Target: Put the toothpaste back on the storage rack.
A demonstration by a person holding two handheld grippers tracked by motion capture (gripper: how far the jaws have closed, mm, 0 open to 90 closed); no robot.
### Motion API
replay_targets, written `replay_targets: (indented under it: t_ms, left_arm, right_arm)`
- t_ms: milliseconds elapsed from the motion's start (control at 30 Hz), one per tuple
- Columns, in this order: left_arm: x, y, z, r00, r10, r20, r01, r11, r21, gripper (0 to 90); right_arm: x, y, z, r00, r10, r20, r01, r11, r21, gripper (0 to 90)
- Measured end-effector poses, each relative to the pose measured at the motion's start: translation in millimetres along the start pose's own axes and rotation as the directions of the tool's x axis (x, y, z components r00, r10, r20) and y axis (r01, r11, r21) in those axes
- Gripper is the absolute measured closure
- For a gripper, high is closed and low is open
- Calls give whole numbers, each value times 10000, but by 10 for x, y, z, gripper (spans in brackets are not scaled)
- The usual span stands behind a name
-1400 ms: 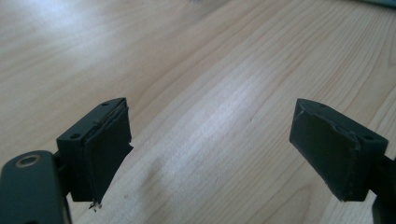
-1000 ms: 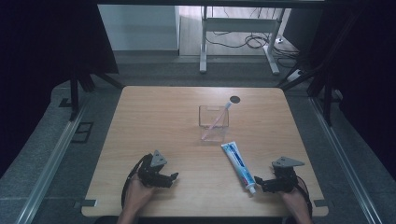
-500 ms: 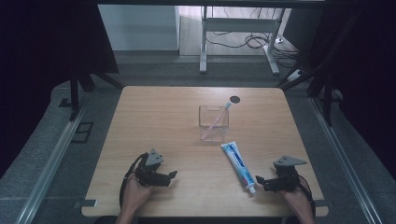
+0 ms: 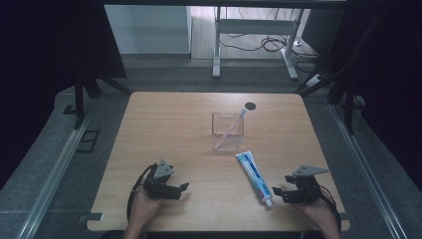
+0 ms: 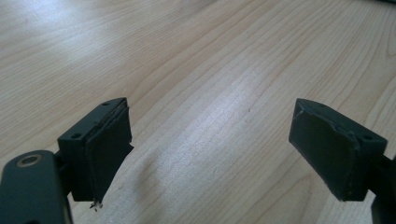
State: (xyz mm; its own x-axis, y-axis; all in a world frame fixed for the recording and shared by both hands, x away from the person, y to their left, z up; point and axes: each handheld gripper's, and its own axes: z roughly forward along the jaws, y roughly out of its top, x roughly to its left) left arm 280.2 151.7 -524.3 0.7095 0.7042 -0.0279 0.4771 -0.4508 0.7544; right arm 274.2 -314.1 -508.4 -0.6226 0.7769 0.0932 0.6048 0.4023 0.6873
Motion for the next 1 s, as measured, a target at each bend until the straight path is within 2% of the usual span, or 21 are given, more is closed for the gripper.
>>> replay_targets:
  t_ms: [100,167,367,433,567,633,733,900,1000]
  left_arm:
    - [-6,-2,-2,10000,94,1,-94,10000,12,133]
    - [-10,-1,-1,10000,91,7,-91,10000,-19,133]
    - [-8,-4,-2,9999,136,6,-136,9999,-37,133]
    - [-9,-3,-4,9999,135,5,-135,9999,-76,133]
    - [-13,-1,-7,9998,172,24,-171,9998,-62,134]
    - [-15,-1,-5,9998,188,27,-188,9998,-53,133]
    - [-17,0,-4,9998,212,25,-212,9998,-36,134]
    - [-24,1,-2,9997,227,7,-227,9997,-43,134]
    - [-27,2,-1,9997,255,-6,-255,9997,-40,134]
  right_arm:
    - [45,52,-45,9998,-160,-96,161,9998,85,528]
    - [67,83,-66,9994,-277,-218,277,9996,32,619]
    - [167,198,-98,9936,-723,-867,697,9970,-320,852]
    - [203,229,-90,9903,-870,-1084,832,9958,-393,900]
    - [298,295,-40,9837,-1052,-1457,1005,9942,-387,900]
    - [341,318,-10,9776,-1284,-1667,1221,9914,-470,900]
    - [428,350,56,9752,-1381,-1728,1333,9903,-390,900]
    - [528,362,174,9692,-1409,-2021,1435,9897,-20,900]
    - [570,344,264,9691,-1358,-2061,1456,9888,333,900]
